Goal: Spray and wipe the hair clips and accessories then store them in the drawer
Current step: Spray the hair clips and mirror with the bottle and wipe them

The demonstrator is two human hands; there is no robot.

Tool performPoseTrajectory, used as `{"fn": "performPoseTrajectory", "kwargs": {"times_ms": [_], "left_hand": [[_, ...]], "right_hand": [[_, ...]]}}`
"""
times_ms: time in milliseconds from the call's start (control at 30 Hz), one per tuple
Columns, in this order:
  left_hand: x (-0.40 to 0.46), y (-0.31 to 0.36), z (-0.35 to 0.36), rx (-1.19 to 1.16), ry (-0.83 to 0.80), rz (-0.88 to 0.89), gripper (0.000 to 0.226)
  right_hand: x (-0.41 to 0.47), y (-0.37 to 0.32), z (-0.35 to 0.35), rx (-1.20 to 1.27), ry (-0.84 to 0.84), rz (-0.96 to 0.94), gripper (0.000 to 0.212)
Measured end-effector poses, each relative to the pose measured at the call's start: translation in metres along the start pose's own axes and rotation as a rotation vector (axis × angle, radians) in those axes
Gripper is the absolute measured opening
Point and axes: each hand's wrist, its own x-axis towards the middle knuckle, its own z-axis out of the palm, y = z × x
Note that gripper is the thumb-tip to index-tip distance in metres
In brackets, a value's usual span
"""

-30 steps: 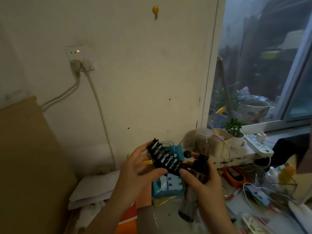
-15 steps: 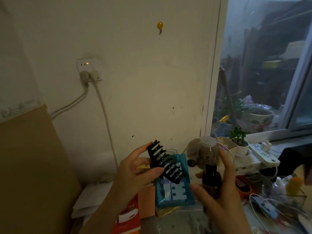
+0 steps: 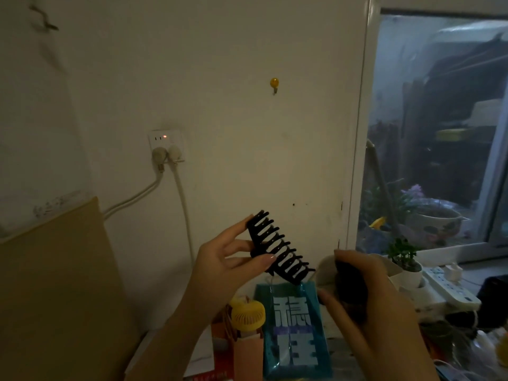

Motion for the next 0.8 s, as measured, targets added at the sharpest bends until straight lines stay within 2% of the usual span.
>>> {"fn": "performPoseTrajectory", "kwargs": {"times_ms": [67, 100, 267, 400, 500, 600, 800], "left_hand": [[0.003, 0.007, 0.000, -0.012, -0.002, 0.026, 0.062], [0.004, 0.010, -0.001, -0.016, -0.003, 0.036, 0.061], [0.005, 0.014, -0.001, -0.010, -0.006, 0.063, 0.063], [0.006, 0.013, -0.003, -0.016, -0.016, 0.071, 0.063], [0.006, 0.013, -0.004, -0.025, -0.033, 0.071, 0.061], [0.005, 0.011, -0.005, -0.023, -0.071, 0.076, 0.057], [0.004, 0.007, -0.004, -0.024, -0.118, 0.097, 0.055]], "right_hand": [[0.004, -0.001, 0.002, 0.012, -0.004, 0.044, 0.075], [0.006, -0.001, 0.003, 0.004, -0.008, 0.060, 0.074], [0.013, 0.000, 0.004, -0.024, 0.030, 0.057, 0.066], [0.013, 0.001, -0.001, -0.033, 0.098, 0.069, 0.052], [0.013, 0.001, -0.008, 0.007, 0.098, 0.086, 0.067], [0.015, -0.001, -0.016, 0.031, 0.091, 0.082, 0.071], [0.024, -0.008, -0.023, 0.025, 0.056, -0.018, 0.045]]}}
